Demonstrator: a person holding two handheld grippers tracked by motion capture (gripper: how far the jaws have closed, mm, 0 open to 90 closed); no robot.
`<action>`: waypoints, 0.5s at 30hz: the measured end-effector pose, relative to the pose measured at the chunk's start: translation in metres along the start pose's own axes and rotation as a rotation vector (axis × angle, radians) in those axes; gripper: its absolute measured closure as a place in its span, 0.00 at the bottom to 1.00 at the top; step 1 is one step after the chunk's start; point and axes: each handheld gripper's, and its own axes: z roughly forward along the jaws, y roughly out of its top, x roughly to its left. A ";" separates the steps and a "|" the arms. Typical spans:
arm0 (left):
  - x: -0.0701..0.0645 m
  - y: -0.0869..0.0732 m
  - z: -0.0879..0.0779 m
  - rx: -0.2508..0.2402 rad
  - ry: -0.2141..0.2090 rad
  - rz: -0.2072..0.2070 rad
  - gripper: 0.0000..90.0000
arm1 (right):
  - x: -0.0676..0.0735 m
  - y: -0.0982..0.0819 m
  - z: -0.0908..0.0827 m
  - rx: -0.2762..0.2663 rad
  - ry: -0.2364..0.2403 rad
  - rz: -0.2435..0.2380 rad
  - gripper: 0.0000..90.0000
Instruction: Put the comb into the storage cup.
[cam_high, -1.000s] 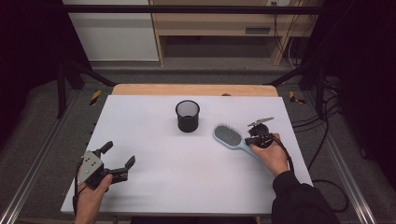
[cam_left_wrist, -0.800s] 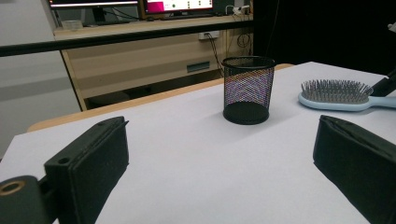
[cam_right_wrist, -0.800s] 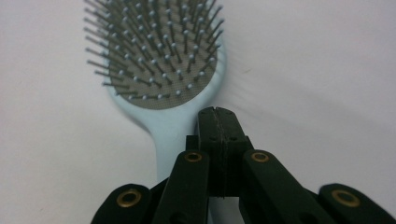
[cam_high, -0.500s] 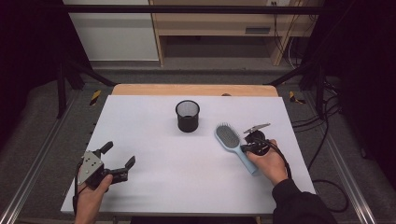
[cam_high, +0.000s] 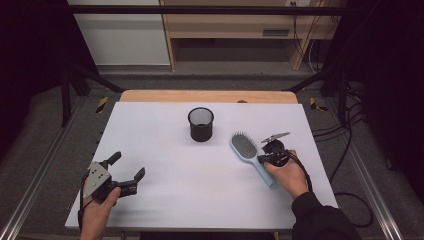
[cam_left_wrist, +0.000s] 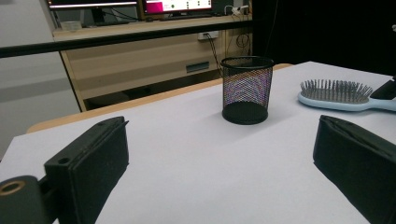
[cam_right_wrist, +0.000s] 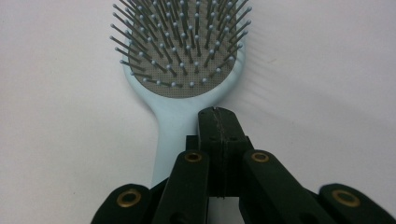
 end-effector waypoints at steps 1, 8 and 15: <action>0.000 0.000 0.000 0.000 0.000 0.001 0.04 | 0.000 0.000 0.000 0.000 0.001 0.000 1.00; 0.000 0.000 0.000 0.001 -0.002 0.001 0.04 | -0.001 0.000 -0.005 -0.019 0.007 0.015 1.00; -0.001 0.000 0.001 0.007 -0.008 0.012 0.04 | -0.001 -0.001 -0.012 -0.050 0.026 0.034 1.00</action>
